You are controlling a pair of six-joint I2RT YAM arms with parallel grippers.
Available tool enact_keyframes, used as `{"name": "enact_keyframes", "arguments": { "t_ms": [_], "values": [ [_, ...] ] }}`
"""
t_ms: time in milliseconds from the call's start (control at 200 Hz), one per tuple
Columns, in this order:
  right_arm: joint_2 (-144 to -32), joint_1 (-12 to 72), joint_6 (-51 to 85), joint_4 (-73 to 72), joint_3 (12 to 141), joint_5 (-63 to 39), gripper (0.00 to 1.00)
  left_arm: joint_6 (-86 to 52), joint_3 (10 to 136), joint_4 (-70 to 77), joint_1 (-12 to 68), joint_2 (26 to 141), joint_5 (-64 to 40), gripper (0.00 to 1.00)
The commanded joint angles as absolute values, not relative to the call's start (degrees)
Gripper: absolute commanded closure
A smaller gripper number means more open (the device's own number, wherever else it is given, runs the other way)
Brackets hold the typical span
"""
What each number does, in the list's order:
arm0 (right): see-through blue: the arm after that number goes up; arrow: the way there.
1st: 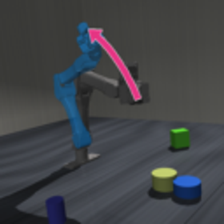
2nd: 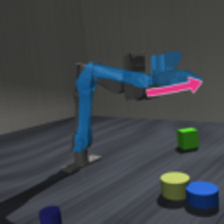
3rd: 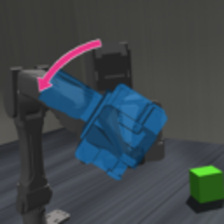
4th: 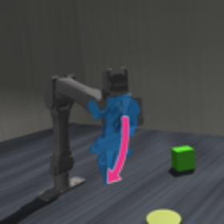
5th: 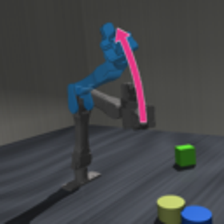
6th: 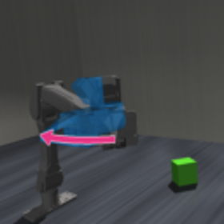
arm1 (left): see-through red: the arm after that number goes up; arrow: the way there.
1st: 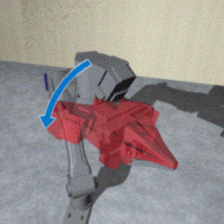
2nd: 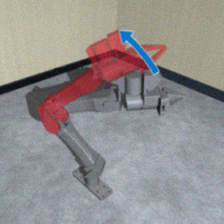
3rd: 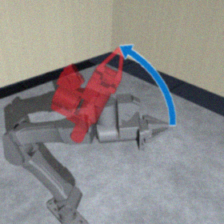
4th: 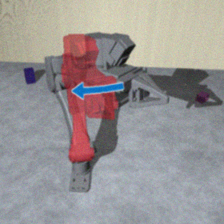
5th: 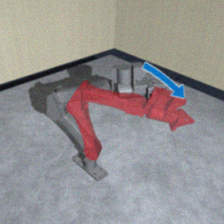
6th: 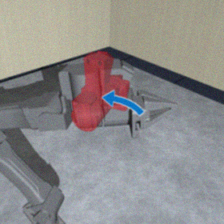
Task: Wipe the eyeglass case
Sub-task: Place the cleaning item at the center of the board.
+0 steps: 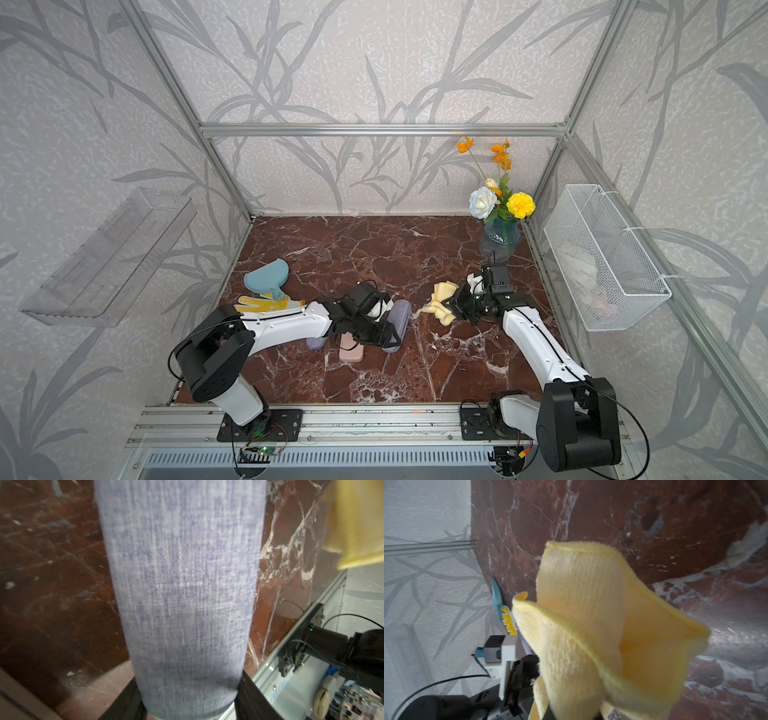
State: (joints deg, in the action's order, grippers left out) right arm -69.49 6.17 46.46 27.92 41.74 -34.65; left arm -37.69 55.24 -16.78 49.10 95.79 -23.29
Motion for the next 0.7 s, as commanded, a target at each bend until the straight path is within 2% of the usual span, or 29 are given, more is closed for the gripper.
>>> {"name": "enact_keyframes", "arguments": {
  "t_ms": [0, 70, 160, 265, 315, 355, 425, 565, 695],
  "values": [
    [-69.5, 9.3, 39.7, 31.3, 43.8, -27.3, 1.00, -42.2, 59.0, -21.2, 51.1, 97.4, -14.7, 0.96],
    [-70.2, 11.9, 37.0, 35.0, 45.4, -21.5, 1.00, -41.9, 63.0, -26.4, 52.9, 100.3, -11.4, 0.89],
    [-71.4, 14.4, 33.2, 37.5, 46.6, -15.1, 1.00, -41.8, 66.2, -29.6, 53.9, 103.3, -10.4, 0.76],
    [-73.9, 15.0, 30.6, 38.9, 47.0, -8.3, 0.99, -42.4, 66.9, -31.0, 54.1, 104.2, -10.2, 0.54],
    [-75.6, 15.0, 29.6, 38.7, 47.4, -7.2, 0.96, -42.6, 66.9, -31.2, 54.2, 103.7, -9.9, 0.38],
    [-77.6, 15.2, 28.6, 39.6, 48.3, -6.6, 0.88, -42.6, 67.0, -31.4, 54.2, 103.6, -10.2, 0.32],
    [-81.6, 15.3, 27.1, 41.6, 50.1, -6.3, 0.68, -42.6, 67.3, -31.6, 54.4, 103.3, -10.8, 0.26],
    [-82.4, 15.4, 26.1, 43.4, 50.9, -4.8, 0.40, -43.0, 66.4, -30.2, 54.8, 101.3, -11.3, 0.22],
    [-80.2, 15.4, 23.7, 47.7, 53.8, -2.5, 0.28, -43.0, 65.6, -28.3, 55.0, 98.8, -12.5, 0.20]
  ]
}}
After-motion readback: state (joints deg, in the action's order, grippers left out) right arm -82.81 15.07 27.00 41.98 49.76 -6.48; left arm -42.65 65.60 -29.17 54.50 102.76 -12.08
